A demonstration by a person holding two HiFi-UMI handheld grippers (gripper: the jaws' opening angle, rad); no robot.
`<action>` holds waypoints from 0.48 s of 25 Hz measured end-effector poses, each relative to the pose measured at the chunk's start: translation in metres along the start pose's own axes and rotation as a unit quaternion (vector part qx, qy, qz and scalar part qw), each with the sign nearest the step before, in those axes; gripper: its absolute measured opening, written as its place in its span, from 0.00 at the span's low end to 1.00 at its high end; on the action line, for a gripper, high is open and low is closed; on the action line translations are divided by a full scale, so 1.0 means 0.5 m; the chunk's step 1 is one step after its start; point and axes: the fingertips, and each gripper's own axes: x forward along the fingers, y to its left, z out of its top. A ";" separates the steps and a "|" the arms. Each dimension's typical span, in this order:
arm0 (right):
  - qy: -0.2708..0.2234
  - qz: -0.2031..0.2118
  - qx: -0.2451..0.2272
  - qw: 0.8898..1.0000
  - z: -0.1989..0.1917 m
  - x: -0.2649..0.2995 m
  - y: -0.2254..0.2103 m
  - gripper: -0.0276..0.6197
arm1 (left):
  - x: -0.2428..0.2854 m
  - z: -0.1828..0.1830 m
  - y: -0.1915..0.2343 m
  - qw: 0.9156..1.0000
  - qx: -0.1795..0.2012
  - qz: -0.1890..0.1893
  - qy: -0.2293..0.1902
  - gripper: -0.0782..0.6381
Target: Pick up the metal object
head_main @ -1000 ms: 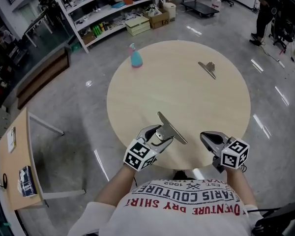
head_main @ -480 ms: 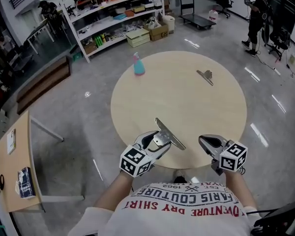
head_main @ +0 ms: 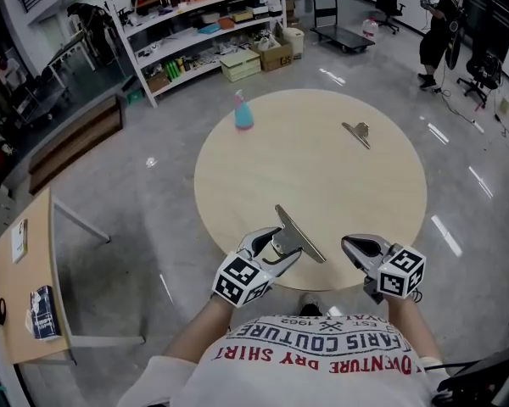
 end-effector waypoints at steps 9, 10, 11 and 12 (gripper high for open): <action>0.001 0.001 0.000 1.000 0.000 0.006 -0.001 0.05 | 0.003 -0.002 0.006 1.000 0.001 0.006 0.003 0.50; 0.000 0.001 0.000 1.000 0.001 0.006 -0.002 0.05 | 0.005 -0.003 0.005 1.000 0.003 0.006 0.004 0.50; 0.000 0.001 -0.001 1.000 0.001 0.006 -0.002 0.05 | 0.006 -0.003 0.003 1.000 0.004 0.005 0.004 0.50; 0.000 0.002 -0.003 1.000 0.001 0.005 -0.001 0.05 | 0.007 -0.002 0.002 1.000 0.006 0.004 0.004 0.50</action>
